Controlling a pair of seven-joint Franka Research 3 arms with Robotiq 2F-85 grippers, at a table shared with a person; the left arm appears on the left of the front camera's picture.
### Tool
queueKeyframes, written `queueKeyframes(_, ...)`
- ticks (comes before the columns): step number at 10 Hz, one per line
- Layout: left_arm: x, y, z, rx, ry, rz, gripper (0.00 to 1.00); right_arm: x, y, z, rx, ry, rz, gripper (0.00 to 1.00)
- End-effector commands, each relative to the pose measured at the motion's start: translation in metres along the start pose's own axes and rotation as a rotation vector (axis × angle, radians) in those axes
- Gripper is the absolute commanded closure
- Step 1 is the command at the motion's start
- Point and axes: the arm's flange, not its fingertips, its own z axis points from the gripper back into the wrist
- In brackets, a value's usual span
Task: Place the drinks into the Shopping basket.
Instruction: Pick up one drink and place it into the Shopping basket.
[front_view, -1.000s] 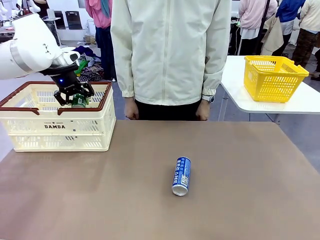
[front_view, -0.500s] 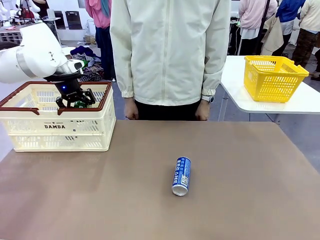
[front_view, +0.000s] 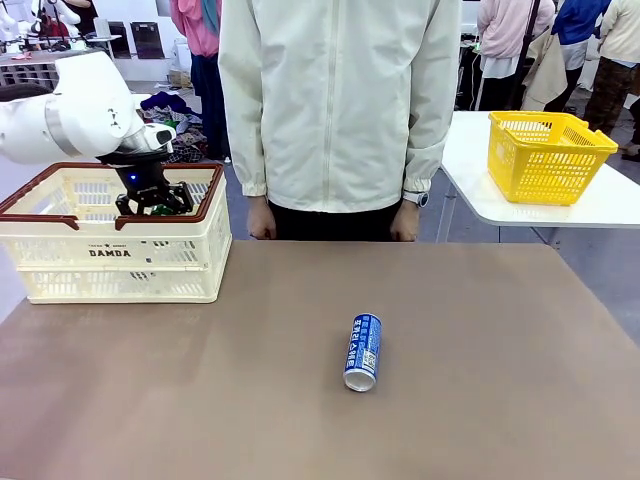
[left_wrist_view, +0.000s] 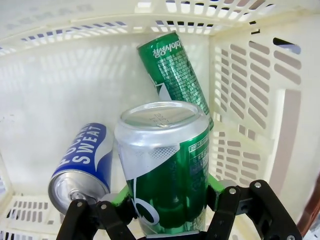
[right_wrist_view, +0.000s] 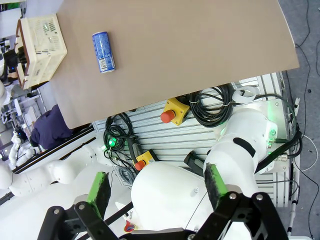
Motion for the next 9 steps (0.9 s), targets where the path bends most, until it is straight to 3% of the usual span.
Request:
queueKeyframes(1, 0.007, -0.001, -0.018, 0.08, 0.014, 0.022, 1.0, -0.009, -0.004, 0.003, 0.013, 0.0, 0.022, 0.0)
queueKeyframes(9, 0.008, -0.01, -0.028, 0.113, 0.03, 0.009, 1.0, -0.009, -0.004, 0.003, 0.013, 0.0, 0.022, 0.0)
